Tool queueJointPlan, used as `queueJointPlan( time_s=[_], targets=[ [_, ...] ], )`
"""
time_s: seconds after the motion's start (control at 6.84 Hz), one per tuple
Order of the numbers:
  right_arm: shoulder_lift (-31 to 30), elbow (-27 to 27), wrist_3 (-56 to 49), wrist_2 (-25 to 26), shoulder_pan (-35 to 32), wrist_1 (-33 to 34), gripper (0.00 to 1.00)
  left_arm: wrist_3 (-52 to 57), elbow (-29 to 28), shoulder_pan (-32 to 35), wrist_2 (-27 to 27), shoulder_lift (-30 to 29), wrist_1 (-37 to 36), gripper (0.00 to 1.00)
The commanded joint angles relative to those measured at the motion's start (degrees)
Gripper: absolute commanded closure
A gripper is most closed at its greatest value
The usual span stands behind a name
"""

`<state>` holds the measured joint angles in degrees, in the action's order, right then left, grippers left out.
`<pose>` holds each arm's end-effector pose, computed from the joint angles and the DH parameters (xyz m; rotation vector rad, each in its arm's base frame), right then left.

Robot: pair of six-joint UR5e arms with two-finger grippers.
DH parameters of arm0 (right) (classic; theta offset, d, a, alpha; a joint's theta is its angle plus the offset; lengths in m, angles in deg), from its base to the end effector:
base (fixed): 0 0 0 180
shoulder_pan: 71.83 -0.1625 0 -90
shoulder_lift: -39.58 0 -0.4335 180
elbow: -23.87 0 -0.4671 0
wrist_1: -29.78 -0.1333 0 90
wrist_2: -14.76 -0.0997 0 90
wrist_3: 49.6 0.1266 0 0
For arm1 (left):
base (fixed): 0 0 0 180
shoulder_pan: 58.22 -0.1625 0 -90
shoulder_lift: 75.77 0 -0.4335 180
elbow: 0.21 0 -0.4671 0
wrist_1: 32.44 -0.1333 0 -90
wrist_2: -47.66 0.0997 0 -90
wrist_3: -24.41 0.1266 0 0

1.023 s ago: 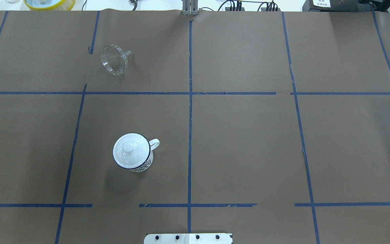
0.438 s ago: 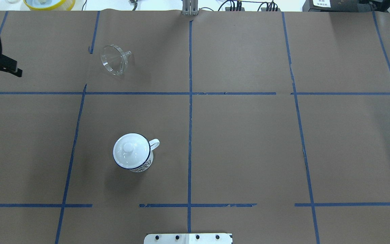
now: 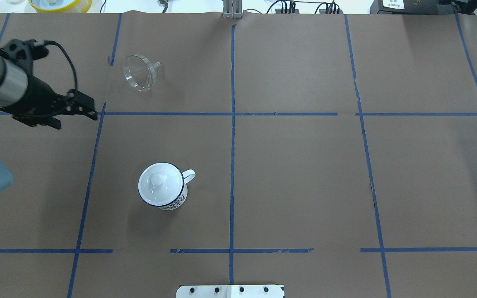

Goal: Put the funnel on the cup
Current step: 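Move the left gripper over the white lid on the mug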

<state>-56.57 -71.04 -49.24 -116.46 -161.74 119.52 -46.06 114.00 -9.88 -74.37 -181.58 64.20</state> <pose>0.0491 -0.5187 0.7005 -0.0192 -0.7193 0.0107 0.3642 -0.5089 0.2804 0.0048 0.9522 -0.2369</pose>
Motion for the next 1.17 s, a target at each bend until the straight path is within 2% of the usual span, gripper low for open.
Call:
queueJointPlan(
  time_s=[0.0,0.15,0.29,0.44,0.58,1.02],
  targets=[
    [0.0,0.0,0.0,0.0,0.0,0.0,0.00,-6.3,1.5,-9.0,4.6,-10.5,-14.0,0.00],
    [0.0,0.0,0.0,0.0,0.0,0.0,0.00,-10.1,1.2,-14.2,6.0,-11.5,-14.1,0.00],
    [0.0,0.0,0.0,0.0,0.0,0.0,0.00,-14.7,1.3,-18.0,9.7,-12.5,-14.2,0.00],
    [0.0,0.0,0.0,0.0,0.0,0.0,0.00,-15.0,0.8,-19.8,10.2,-12.6,-15.3,0.01],
    [0.0,0.0,0.0,0.0,0.0,0.0,0.00,-15.0,1.3,-20.0,10.3,-12.8,-17.7,0.05],
    [0.0,0.0,0.0,0.0,0.0,0.0,0.00,-14.9,1.2,-19.9,13.8,-12.7,-18.2,0.08]
  ],
)
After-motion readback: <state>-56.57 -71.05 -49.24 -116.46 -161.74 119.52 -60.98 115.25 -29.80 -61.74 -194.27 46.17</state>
